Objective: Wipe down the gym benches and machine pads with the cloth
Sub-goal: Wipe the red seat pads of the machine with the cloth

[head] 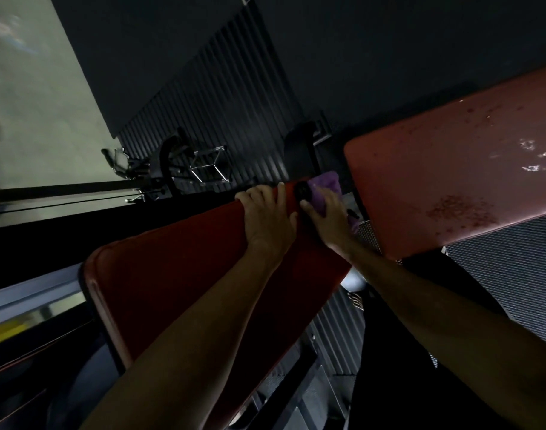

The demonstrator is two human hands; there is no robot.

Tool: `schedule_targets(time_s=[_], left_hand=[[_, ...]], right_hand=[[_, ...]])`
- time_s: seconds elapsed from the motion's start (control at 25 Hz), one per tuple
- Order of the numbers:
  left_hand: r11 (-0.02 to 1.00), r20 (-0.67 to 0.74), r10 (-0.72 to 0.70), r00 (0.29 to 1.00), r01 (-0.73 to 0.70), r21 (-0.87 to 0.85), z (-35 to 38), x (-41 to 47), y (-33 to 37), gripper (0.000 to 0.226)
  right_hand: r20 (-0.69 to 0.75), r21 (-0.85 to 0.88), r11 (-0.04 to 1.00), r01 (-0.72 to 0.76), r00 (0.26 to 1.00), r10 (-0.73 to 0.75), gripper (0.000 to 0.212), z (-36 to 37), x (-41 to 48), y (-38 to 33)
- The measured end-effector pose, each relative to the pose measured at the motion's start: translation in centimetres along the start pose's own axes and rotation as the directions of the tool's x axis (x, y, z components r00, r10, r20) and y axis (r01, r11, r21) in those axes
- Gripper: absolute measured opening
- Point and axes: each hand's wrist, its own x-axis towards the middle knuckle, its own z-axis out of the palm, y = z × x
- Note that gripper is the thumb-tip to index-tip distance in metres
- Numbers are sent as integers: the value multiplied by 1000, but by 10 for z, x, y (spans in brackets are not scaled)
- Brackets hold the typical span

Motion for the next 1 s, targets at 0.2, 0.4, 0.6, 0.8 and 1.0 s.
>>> schedule_targets(time_s=[0.2,0.4,0.6,0.8,1.0], left_hand=[[1000,-3,10,1000,-10,-6,3,5,5,73],[1000,-23,25,999,-25,3,5,6,5,73],[999,-39,45,998,-44,16,7,6,6,72],[977,-41,211,977,-209,43,12,8,9,68],[977,-22,207,978,-205,50,12,11,13,70]], right_hand=[[163,237,942,-236,966,201,80,-20,61,-8],[43,-8,984,-176,983,176,105,-13,11,2],[6,-134,991,20,1000,-19,71,-7,-61,25],[63,101,955,-277,960,272,107,-12,22,46],[-25,-89,989,-116,993,114,86,6,-60,52]])
